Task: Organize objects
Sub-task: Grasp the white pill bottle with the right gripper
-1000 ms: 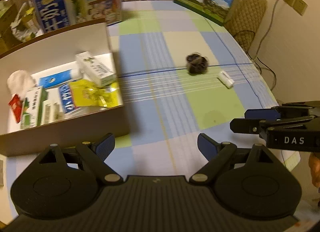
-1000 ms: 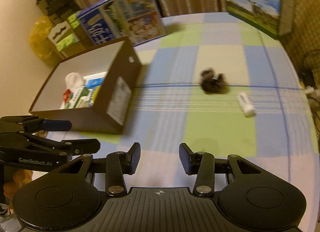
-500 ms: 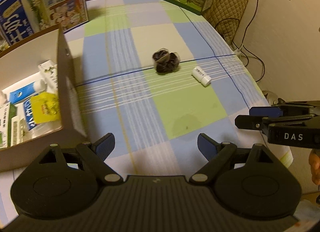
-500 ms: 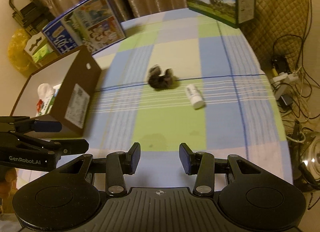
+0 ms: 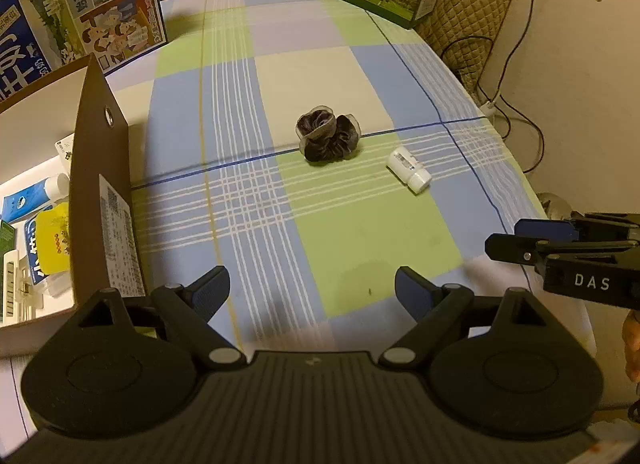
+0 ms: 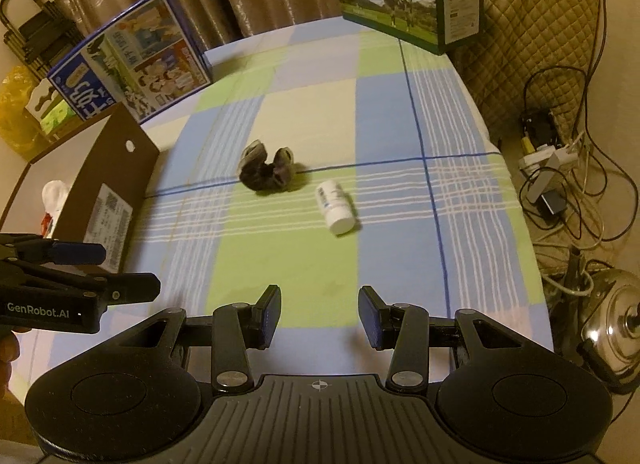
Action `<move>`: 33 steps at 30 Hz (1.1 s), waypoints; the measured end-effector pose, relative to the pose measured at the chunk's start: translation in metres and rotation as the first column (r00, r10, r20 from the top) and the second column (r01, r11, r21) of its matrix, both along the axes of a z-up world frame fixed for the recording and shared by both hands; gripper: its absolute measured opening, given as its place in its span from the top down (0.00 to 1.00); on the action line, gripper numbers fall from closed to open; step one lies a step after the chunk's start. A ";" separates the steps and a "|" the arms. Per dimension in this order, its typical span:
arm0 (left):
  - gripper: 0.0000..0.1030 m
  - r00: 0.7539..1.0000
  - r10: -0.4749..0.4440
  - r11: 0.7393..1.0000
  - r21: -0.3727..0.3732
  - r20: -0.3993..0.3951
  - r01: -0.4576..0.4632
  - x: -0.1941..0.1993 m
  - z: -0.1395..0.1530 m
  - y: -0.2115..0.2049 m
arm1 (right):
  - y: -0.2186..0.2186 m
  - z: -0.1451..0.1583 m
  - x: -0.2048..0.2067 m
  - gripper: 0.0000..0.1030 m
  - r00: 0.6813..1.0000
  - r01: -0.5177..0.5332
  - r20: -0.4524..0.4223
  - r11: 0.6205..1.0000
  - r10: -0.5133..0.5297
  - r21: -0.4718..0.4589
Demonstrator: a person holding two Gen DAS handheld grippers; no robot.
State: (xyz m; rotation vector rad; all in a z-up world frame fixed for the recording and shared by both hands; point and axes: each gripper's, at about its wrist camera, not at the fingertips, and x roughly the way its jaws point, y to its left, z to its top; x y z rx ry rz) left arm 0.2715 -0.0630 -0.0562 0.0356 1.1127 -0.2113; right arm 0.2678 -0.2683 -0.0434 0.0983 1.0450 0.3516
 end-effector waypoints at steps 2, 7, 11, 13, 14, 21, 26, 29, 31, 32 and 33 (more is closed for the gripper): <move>0.15 1.000 0.007 1.000 0.003 -0.002 -0.007 0.004 -0.003 -0.002 | -0.001 -0.003 0.005 0.61 1.000 0.001 0.004 1.000 -0.001 -0.001; 0.15 1.000 0.024 1.000 0.008 -0.009 -0.024 0.015 -0.011 -0.006 | -0.001 -0.009 0.018 0.61 1.000 -0.007 0.027 1.000 0.007 -0.007; 0.15 0.999 0.035 0.999 0.013 -0.010 -0.035 0.023 -0.018 -0.009 | 0.001 -0.016 0.029 0.61 0.999 -0.012 0.051 1.000 0.013 -0.015; 0.15 0.999 0.045 0.999 0.014 -0.014 -0.045 0.028 -0.022 -0.009 | 0.002 -0.022 0.035 0.61 0.998 -0.020 0.057 1.000 0.021 -0.016; 0.15 0.999 0.049 0.999 0.016 -0.015 -0.049 0.030 -0.023 -0.009 | 0.003 -0.024 0.038 0.61 0.998 -0.025 0.060 1.000 0.026 -0.018; 0.15 0.997 0.077 0.997 0.028 -0.014 -0.077 0.042 -0.032 -0.007 | 0.013 -0.044 0.064 0.61 0.994 -0.065 0.084 0.997 0.068 -0.043; 0.15 0.996 0.090 0.995 0.035 -0.013 -0.089 0.050 -0.038 -0.006 | 0.022 -0.056 0.079 0.61 0.992 -0.092 0.083 0.994 0.097 -0.061; 0.15 0.995 0.097 0.995 0.037 -0.010 -0.097 0.056 -0.041 -0.004 | 0.027 -0.062 0.084 0.61 0.990 -0.108 0.087 0.991 0.115 -0.079; 0.15 0.995 0.100 0.994 0.037 -0.008 -0.100 0.060 -0.043 -0.003 | 0.030 -0.065 0.088 0.61 0.988 -0.116 0.089 0.989 0.124 -0.090; 0.15 0.995 0.101 0.994 0.038 -0.007 -0.101 0.062 -0.043 -0.003 | 0.032 -0.067 0.089 0.61 0.988 -0.121 0.089 0.988 0.129 -0.095; 0.15 0.995 0.102 0.994 0.039 -0.006 -0.101 0.064 -0.044 -0.003 | 0.033 -0.068 0.091 0.61 0.987 -0.124 0.089 0.987 0.133 -0.100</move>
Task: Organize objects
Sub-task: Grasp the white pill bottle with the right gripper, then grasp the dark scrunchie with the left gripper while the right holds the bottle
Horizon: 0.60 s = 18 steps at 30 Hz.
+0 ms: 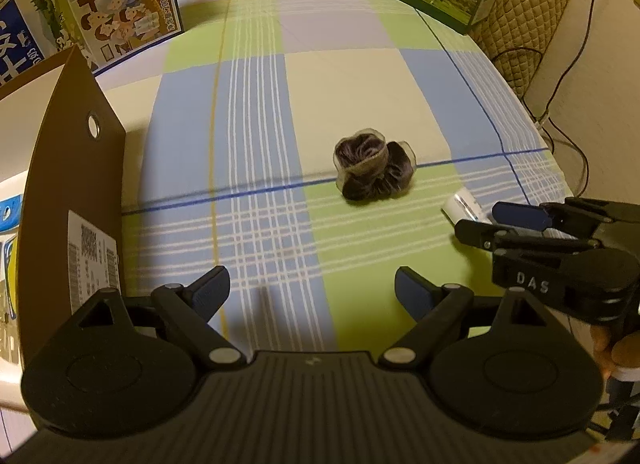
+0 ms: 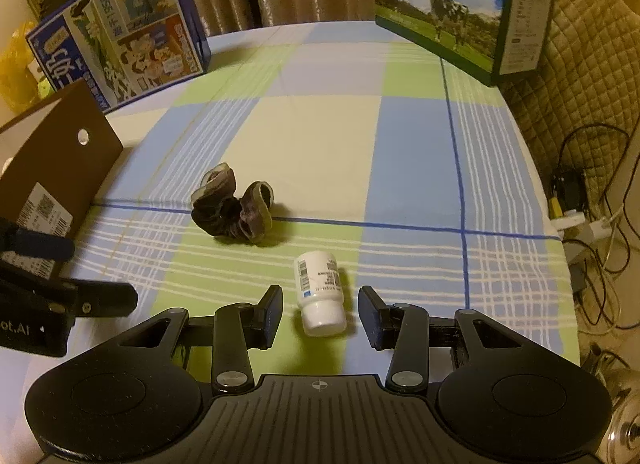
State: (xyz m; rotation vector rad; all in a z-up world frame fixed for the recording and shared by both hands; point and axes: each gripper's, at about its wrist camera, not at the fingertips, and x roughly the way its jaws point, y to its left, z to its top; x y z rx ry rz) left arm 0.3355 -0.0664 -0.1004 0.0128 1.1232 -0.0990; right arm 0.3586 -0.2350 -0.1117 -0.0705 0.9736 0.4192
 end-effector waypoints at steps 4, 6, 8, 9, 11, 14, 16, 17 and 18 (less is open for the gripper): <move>0.15 1.000 -0.007 1.000 0.004 0.003 0.007 0.007 -0.003 -0.003 | 0.004 -0.006 0.004 0.61 1.000 -0.018 0.004 1.000 0.018 -0.020; 0.15 1.000 -0.014 1.000 0.006 0.006 0.014 0.010 -0.004 -0.005 | 0.006 -0.008 0.005 0.61 1.000 -0.030 0.009 0.999 0.030 -0.032; 0.15 1.000 -0.023 1.000 0.005 0.010 0.023 0.014 -0.005 -0.007 | 0.006 -0.009 0.005 0.63 0.999 -0.035 0.015 0.999 0.035 -0.037; 0.15 1.000 -0.027 1.000 0.005 0.010 0.027 0.016 -0.006 -0.008 | 0.006 -0.009 0.005 0.72 0.999 -0.035 0.018 0.999 0.036 -0.038; 0.15 0.999 -0.035 0.999 0.003 0.014 0.035 0.020 -0.007 -0.010 | 0.004 -0.010 0.007 0.76 0.999 -0.035 0.014 0.999 0.036 -0.038; 0.15 0.998 -0.052 0.999 0.001 0.021 0.052 0.028 -0.009 -0.015 | -0.001 -0.009 0.009 0.76 1.000 -0.018 0.018 0.999 0.019 -0.043; 0.15 0.997 -0.068 0.998 -0.001 0.029 0.068 0.034 -0.011 -0.020 | -0.007 -0.008 0.012 0.76 1.000 0.012 0.019 0.999 -0.011 -0.045; 0.15 0.996 -0.077 0.997 -0.002 0.035 0.077 0.038 -0.012 -0.022 | -0.010 -0.008 0.013 0.76 1.000 0.024 0.017 0.999 -0.023 -0.043; 0.15 0.996 -0.083 0.997 -0.003 0.041 0.083 0.040 -0.013 -0.025 | -0.014 -0.008 0.015 0.76 0.999 0.038 0.016 0.998 -0.038 -0.043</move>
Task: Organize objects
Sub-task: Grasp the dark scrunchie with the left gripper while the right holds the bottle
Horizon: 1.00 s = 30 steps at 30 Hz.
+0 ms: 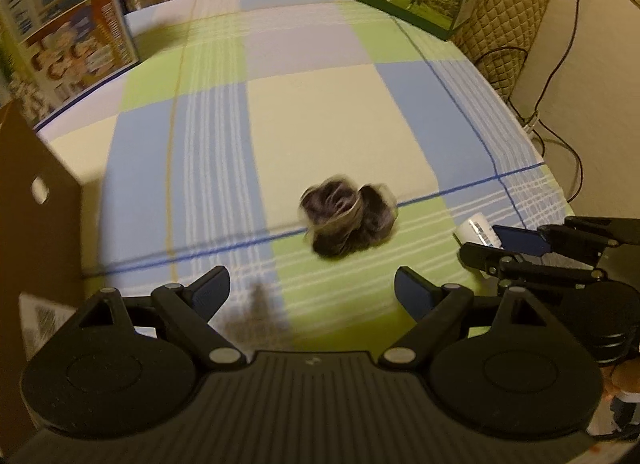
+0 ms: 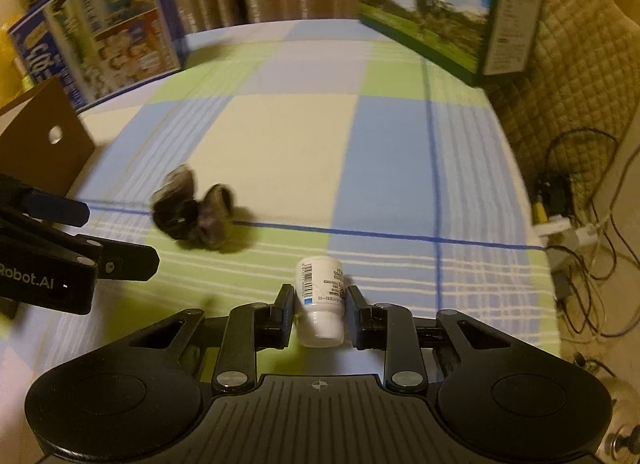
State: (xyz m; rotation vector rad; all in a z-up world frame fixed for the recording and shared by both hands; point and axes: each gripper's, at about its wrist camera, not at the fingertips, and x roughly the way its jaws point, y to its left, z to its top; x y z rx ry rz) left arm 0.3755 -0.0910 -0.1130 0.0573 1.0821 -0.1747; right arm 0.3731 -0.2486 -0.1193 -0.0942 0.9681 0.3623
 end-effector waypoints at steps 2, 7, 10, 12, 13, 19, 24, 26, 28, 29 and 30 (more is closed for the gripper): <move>0.15 1.000 -0.014 1.000 0.003 0.011 0.014 0.007 -0.003 -0.006 | -0.006 0.001 0.003 0.76 1.000 0.020 -0.003 1.000 -0.020 0.000; 0.15 0.999 -0.044 0.999 0.015 0.021 0.044 0.024 -0.011 -0.018 | -0.016 0.002 0.007 0.76 0.999 0.050 -0.007 0.999 -0.050 0.002; 0.16 0.998 -0.062 0.998 0.028 0.030 0.061 0.032 -0.016 -0.023 | -0.019 0.003 0.009 0.76 0.998 0.063 -0.011 0.998 -0.063 0.009; 0.17 0.997 -0.072 0.997 0.036 0.035 0.070 0.036 -0.019 -0.026 | -0.021 0.004 0.009 0.76 0.998 0.066 -0.012 0.998 -0.066 0.011; 0.18 0.996 -0.078 0.996 0.039 0.038 0.076 0.038 -0.020 -0.028 | -0.021 0.003 0.009 0.76 0.998 0.067 -0.012 0.998 -0.066 0.012; 0.49 0.995 -0.092 0.994 0.054 0.032 0.091 0.040 -0.027 -0.028 | -0.022 0.003 0.009 0.76 0.997 0.071 -0.014 0.997 -0.071 0.017; 0.67 0.997 -0.068 0.997 0.025 0.041 0.067 0.036 -0.027 -0.020 | -0.022 0.003 0.009 0.76 0.997 0.071 -0.013 0.997 -0.070 0.016; 0.73 0.996 -0.072 0.997 0.023 0.044 0.071 0.033 -0.027 -0.019 | -0.021 0.003 0.009 0.77 0.998 0.068 -0.012 0.998 -0.068 0.013; 0.77 0.996 -0.068 0.998 0.014 0.048 0.068 0.027 -0.025 -0.016 | -0.021 0.003 0.007 0.77 0.998 0.065 -0.014 0.998 -0.065 0.016; 0.78 0.997 -0.066 0.998 0.008 0.048 0.066 0.024 -0.024 -0.014 | -0.021 0.003 0.006 0.77 0.998 0.063 -0.017 0.998 -0.063 0.019; 0.79 0.997 -0.062 0.998 0.007 0.047 0.062 0.020 -0.023 -0.012 | -0.021 0.003 0.005 0.77 0.998 0.060 -0.020 0.998 -0.060 0.023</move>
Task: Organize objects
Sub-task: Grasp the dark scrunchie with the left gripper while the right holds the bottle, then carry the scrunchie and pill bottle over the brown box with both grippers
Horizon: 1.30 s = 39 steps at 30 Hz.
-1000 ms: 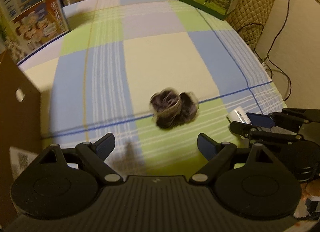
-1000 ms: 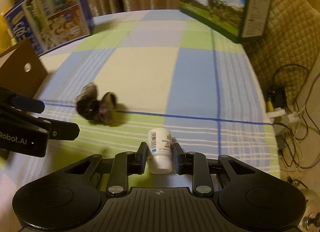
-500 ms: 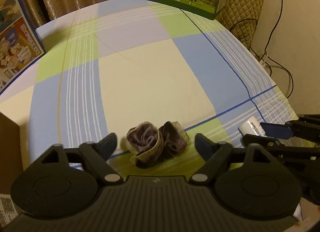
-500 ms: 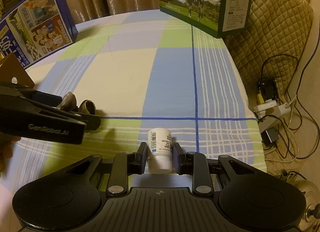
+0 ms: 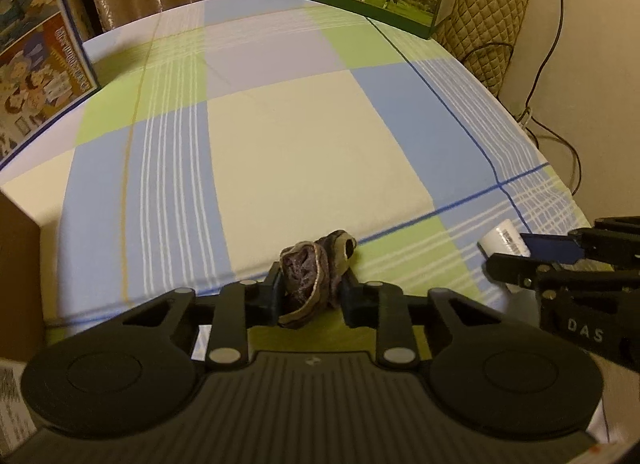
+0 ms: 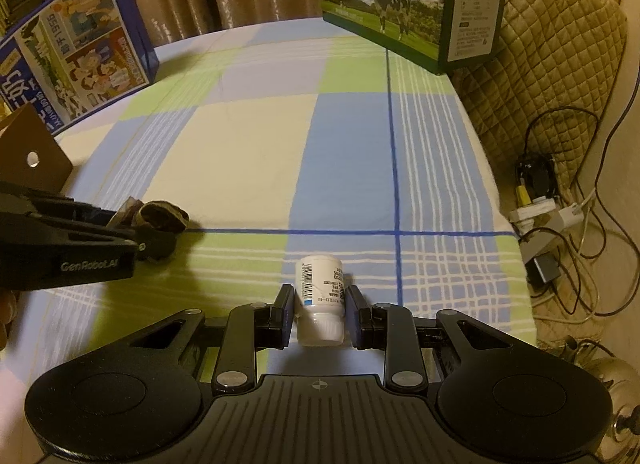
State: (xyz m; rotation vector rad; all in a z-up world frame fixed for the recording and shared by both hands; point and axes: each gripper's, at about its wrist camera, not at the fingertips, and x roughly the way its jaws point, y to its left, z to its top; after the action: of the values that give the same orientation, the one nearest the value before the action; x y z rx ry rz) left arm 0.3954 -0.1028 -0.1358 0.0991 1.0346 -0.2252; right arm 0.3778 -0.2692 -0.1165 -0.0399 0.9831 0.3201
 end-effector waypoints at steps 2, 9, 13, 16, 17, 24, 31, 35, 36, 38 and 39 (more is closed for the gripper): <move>0.80 1.000 0.008 1.000 -0.004 -0.003 -0.008 -0.007 0.002 0.005 | 0.001 0.000 -0.004 0.77 1.000 -0.008 -0.001 1.000 0.008 0.006; 0.81 0.998 0.064 0.996 -0.065 0.004 -0.063 -0.039 0.028 0.033 | 0.006 0.015 -0.024 0.77 1.000 -0.023 0.000 0.998 0.023 0.066; 0.81 0.996 0.092 0.989 -0.117 0.019 -0.089 -0.059 0.049 0.050 | 0.012 0.033 -0.037 0.77 0.999 -0.045 0.027 0.995 0.042 0.090; 0.81 0.993 0.113 0.982 -0.153 0.034 -0.106 -0.075 0.064 0.063 | 0.018 0.049 -0.047 0.77 0.997 -0.063 0.047 0.991 0.058 0.114; 0.81 0.992 0.119 0.980 -0.163 0.038 -0.112 -0.080 0.069 0.067 | 0.020 0.054 -0.050 0.77 0.996 -0.072 0.055 0.990 0.066 0.120; 0.81 0.984 0.157 0.968 -0.211 0.088 -0.135 -0.114 0.100 0.096 | 0.052 0.087 -0.075 0.77 0.985 -0.152 0.101 0.975 0.137 0.163; 0.81 0.961 0.252 0.951 -0.212 0.116 -0.224 -0.147 0.123 0.148 | 0.106 0.106 -0.099 0.77 0.963 -0.262 0.123 0.940 0.239 0.220; 0.81 0.939 0.316 0.936 -0.205 0.135 -0.285 -0.165 0.133 0.187 | 0.143 0.112 -0.110 0.77 0.942 -0.330 0.140 0.914 0.305 0.234; 0.81 0.932 0.336 0.930 -0.203 0.138 -0.305 -0.171 0.135 0.199 | 0.154 0.113 -0.112 0.77 0.936 -0.347 0.144 0.907 0.321 0.236; 0.81 0.919 0.369 0.919 -0.201 0.140 -0.338 -0.179 0.137 0.218 | 0.171 0.114 -0.116 0.77 0.925 -0.376 0.152 0.896 0.348 0.239; 0.81 0.911 0.387 0.913 -0.198 0.141 -0.357 -0.182 0.138 0.229 | 0.182 0.114 -0.118 0.77 0.919 -0.390 0.155 0.889 0.362 0.240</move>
State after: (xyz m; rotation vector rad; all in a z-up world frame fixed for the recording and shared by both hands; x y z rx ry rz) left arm 0.2134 0.1259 0.0022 -0.2300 0.8336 0.0468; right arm 0.2600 -0.0877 -0.0021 -0.0020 0.8146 0.8006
